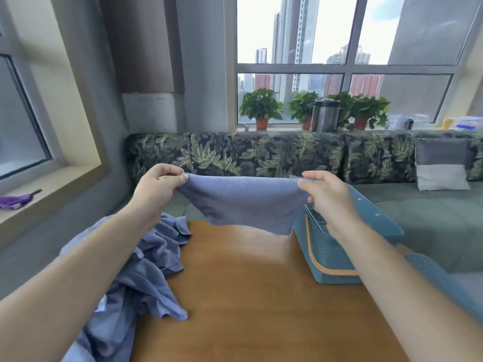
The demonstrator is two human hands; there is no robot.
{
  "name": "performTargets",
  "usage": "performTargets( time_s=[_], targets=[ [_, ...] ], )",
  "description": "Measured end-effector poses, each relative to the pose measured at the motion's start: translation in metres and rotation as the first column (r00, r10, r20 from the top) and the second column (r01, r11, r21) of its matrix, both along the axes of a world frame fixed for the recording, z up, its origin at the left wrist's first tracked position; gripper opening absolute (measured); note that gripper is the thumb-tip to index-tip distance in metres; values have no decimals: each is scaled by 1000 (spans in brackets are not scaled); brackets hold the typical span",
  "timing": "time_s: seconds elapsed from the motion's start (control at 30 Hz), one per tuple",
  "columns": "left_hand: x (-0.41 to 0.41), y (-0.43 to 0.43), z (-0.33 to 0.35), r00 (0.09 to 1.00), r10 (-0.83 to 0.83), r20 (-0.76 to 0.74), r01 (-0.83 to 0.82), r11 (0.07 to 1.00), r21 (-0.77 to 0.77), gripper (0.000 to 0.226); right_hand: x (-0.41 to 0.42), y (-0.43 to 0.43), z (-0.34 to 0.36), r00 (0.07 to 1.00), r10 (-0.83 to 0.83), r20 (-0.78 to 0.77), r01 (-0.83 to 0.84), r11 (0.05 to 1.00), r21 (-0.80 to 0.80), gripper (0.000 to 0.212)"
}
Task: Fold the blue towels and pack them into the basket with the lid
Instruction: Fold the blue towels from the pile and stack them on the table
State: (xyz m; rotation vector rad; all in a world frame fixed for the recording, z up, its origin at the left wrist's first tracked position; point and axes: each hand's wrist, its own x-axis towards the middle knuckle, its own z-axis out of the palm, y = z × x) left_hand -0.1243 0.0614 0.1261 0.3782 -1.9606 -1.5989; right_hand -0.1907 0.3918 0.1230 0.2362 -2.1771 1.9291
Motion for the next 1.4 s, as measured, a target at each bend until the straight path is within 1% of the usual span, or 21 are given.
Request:
performTargets(
  time_s=[0.1, 0.17, 0.23, 0.3, 0.37, 0.43, 0.5, 0.53, 0.67, 0.77, 0.8, 0.87, 0.93, 0.97, 1.0, 1.03, 1.07, 1.1, 1.17, 1.23, 1.4],
  targets=[
    [32, 17, -76, 994, 41, 98, -38, 999, -31, 10, 23, 13, -72, 996, -8, 90, 4, 999, 47, 12],
    [57, 33, -140, 973, 45, 225, -39, 999, -34, 11, 41, 23, -135, 982, -33, 183, 19, 997, 80, 10],
    [80, 50, -201, 940, 35, 340, -34, 999, -10, 11, 58, 34, -194, 957, -97, 274, 51, 984, 171, 11],
    [98, 62, -248, 909, 54, 412, -42, 998, -38, 10, 70, 42, -239, 934, -153, 323, 67, 963, 263, 16],
    [108, 69, -270, 905, 85, 416, -34, 991, -129, 9, 79, 46, -267, 939, -181, 292, 72, 935, 348, 21],
    [111, 74, -276, 919, 100, 381, -29, 982, -189, 10, 85, 47, -282, 976, -162, 148, 80, 889, 452, 17],
    [113, 76, -278, 934, 119, 337, -42, 973, -228, 9, 89, 48, -291, 993, -117, 6, 96, 838, 537, 10],
    [115, 78, -279, 939, 133, 319, -53, 967, -248, 7, 89, 49, -294, 993, -114, -27, 109, 822, 559, 8],
    [120, 77, -281, 945, 179, 275, -69, 928, -367, 10, 90, 49, -295, 990, -129, -62, 140, 777, 613, 16],
    [120, 79, -285, 932, 203, 300, -46, 887, -459, 18, 93, 47, -294, 991, -98, -96, 137, 711, 689, 21],
    [119, 81, -287, 924, 230, 304, -46, 859, -509, 22, 94, 46, -293, 990, -108, -86, 137, 692, 709, 22],
    [115, 86, -288, 916, 287, 282, -29, 746, -665, 30, 97, 41, -289, 981, -170, -90, 179, 635, 752, 27],
    [100, 91, -283, 932, 230, 278, 57, 667, -743, 32, 94, 28, -282, 964, -188, -188, 262, 549, 794, 33],
    [88, 94, -280, 941, 164, 296, 122, 652, -748, 32, 90, 18, -277, 961, -150, -231, 276, 519, 809, 37],
    [75, 96, -278, 938, 98, 331, 194, 643, -741, 35, 84, 7, -274, 966, -87, -242, 253, 499, 829, 40],
    [62, 98, -278, 920, 50, 388, 274, 626, -730, 42, 76, -5, -271, 979, -11, -204, 183, 483, 856, 45],
    [51, 100, -280, 887, 26, 461, 357, 595, -720, 51, 70, -15, -271, 989, 70, -129, 84, 458, 885, 49],
    [41, 101, -283, 844, 25, 536, 432, 560, -707, 62, 65, -24, -274, 991, 132, -38, -21, 413, 911, 53],
    [33, 101, -295, 778, 51, 627, 515, 521, -681, 76, 60, -30, -284, 976, 174, 128, -177, 305, 936, 59],
    [40, 100, -301, 777, 64, 626, 515, 507, -691, 78, 67, -24, -288, 967, 163, 197, -234, 254, 939, 63],
    [93, 114, -303, 827, 65, 558, 466, 475, -746, 75, 116, -9, -285, 957, 180, 227, -261, 195, 945, 65]
  ],
)
